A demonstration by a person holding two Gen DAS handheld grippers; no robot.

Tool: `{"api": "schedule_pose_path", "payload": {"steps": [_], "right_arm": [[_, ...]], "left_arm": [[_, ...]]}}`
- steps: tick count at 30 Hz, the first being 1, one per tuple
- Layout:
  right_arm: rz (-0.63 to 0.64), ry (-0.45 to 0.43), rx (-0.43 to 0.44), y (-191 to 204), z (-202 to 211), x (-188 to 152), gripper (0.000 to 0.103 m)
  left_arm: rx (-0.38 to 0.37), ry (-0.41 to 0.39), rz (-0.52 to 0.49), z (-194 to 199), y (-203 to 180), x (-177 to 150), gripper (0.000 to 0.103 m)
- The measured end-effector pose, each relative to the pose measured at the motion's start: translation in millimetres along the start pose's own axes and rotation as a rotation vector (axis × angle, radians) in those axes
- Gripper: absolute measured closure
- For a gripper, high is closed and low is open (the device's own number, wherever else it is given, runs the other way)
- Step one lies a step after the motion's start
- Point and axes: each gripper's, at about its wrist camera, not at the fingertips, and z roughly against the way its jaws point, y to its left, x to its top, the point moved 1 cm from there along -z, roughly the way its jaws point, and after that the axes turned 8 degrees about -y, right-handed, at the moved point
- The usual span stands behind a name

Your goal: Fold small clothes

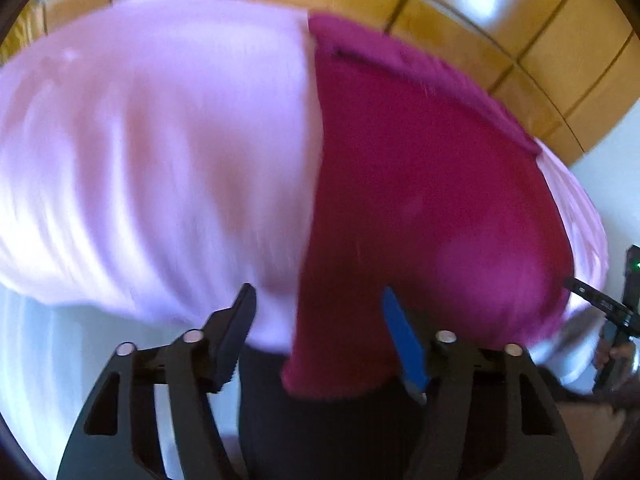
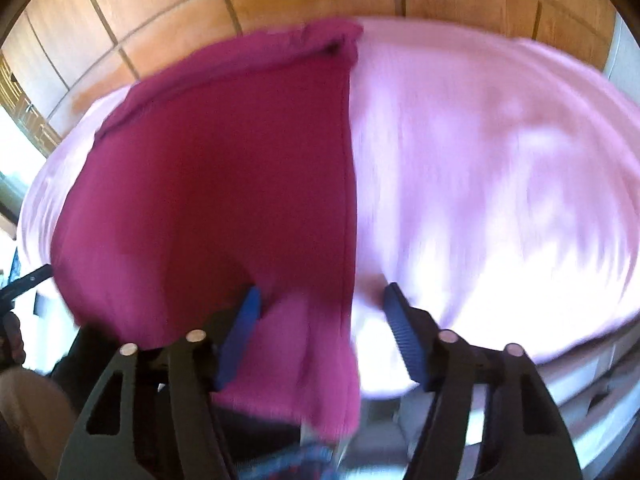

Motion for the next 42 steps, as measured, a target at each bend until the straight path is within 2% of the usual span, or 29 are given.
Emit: {"api": "schedule_pose_path", "payload": {"steps": [1,3,5,6,7,9,10,12,15,17,20,23,26,29,31,33,36,40,42], "right_arm": [[-0.018,0.041,0.012,-1,-2,-9,0.050],[-0.034,0.109,0.030,-1,-11,-23,0.056],[-0.025,0.139,0.022,-1,-22,-33,0.074],[-0.038,0.156,0.029,-2,-26,-34,0.082],[-0.033,0.166,0.052,2,-24,-34,0.094],[0.015,0.167,0.109,12,-15,-23,0.095],[0.010,0.159,0.164,16,-8,-17,0.095],[-0.015,0.119,0.255,23,7,-3,0.095],[-0.098,0.015,0.389,27,27,28,0.095],[-0.151,-0.046,0.434,26,28,49,0.095],[-0.237,-0.083,0.449,19,15,69,0.095],[-0.298,-0.096,0.405,10,-6,88,0.095],[-0.281,-0.088,0.366,12,-18,96,0.095],[-0.237,-0.084,0.346,24,-25,99,0.095],[-0.225,-0.085,0.341,21,-27,99,0.095],[-0.227,-0.081,0.336,21,-29,96,0.095],[-0.222,-0.076,0.329,15,-29,94,0.095],[-0.209,-0.068,0.317,23,-35,97,0.095],[-0.196,-0.065,0.302,25,-35,97,0.095]], "left_arm": [[-0.013,0.029,0.002,-3,-1,-6,0.052],[-0.036,0.078,-0.029,-12,-7,-16,0.083],[-0.034,0.098,-0.085,-16,-15,-20,0.099],[-0.049,0.095,-0.110,-14,-19,-18,0.100],[-0.067,0.092,-0.126,-11,-21,-16,0.100],[-0.128,0.075,-0.156,2,-26,-8,0.101],[-0.185,0.058,-0.145,11,-26,-2,0.101],[-0.304,0.000,-0.091,31,-25,16,0.101],[-0.424,-0.100,0.019,45,-20,49,0.103],[-0.469,-0.140,0.061,44,-19,67,0.103],[-0.496,-0.174,0.088,30,-24,95,0.103],[-0.463,-0.163,0.075,8,-28,117,0.103],[-0.384,-0.101,0.042,-3,-22,122,0.103],[-0.321,-0.063,-0.007,11,-6,104,0.103],[-0.323,-0.016,-0.001,17,11,84,0.091],[-0.290,0.011,0.037,25,29,62,0.048],[-0.323,0.079,0.097,24,44,25,0.046],[-0.316,0.165,0.062,4,43,-13,0.046],[-0.343,0.221,0.067,-12,41,-25,0.046]]}}
